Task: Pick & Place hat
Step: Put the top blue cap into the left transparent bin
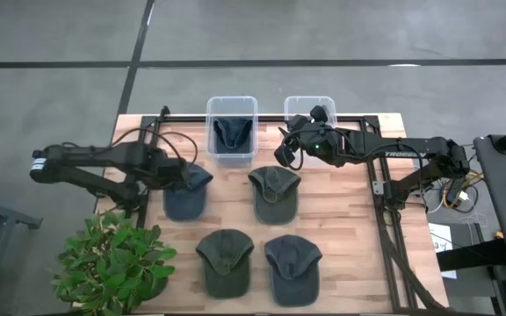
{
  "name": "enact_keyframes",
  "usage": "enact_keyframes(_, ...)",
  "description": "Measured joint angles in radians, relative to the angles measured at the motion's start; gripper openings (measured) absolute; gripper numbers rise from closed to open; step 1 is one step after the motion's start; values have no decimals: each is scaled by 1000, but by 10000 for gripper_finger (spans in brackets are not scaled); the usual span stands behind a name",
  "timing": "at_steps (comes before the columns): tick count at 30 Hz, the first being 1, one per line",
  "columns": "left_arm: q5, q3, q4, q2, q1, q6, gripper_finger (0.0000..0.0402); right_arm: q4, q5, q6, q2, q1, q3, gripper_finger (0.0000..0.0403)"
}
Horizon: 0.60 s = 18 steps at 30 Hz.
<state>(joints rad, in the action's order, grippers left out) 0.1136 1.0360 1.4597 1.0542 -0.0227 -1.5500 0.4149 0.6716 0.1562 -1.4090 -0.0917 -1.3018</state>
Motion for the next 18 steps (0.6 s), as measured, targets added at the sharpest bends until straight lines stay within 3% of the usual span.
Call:
enact_keyframes(5, 10, 76, 119, 0, 0, -25, 6, 0, 0, 0, 0, 0, 0, 113)
enact_keyframes(13, 116, 185, 111, -5, 0, -10, 6, 0, 0, 0, 0, 0, 0, 118)
enact_keyframes(18, 127, 238, 112, -5, 0, 21, 6, 0, 0, 0, 0, 0, 0, 112)
